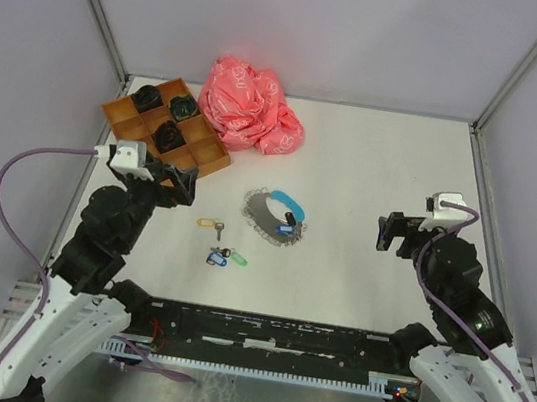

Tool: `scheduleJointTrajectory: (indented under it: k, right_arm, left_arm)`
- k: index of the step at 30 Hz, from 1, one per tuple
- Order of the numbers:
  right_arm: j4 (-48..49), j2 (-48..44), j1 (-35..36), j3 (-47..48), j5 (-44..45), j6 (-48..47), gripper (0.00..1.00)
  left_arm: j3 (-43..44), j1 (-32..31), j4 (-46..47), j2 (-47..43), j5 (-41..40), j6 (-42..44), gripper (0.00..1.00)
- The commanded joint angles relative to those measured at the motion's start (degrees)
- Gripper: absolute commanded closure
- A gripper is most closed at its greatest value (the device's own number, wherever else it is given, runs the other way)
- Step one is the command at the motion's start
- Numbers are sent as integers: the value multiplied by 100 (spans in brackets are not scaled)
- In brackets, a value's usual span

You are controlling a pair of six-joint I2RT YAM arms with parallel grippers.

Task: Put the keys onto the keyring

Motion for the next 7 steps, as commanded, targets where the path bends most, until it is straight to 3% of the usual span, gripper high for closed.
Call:
scheduleJointTrajectory:
  k: [1, 7]
  right_arm:
    - [127, 72, -5, 252, 171, -237, 0]
    - [220, 140, -5, 227, 143, -297, 0]
  left_arm:
    - [-268, 64, 242, 16, 163, 300, 1]
    - [-295, 75, 170, 14, 156, 324, 1]
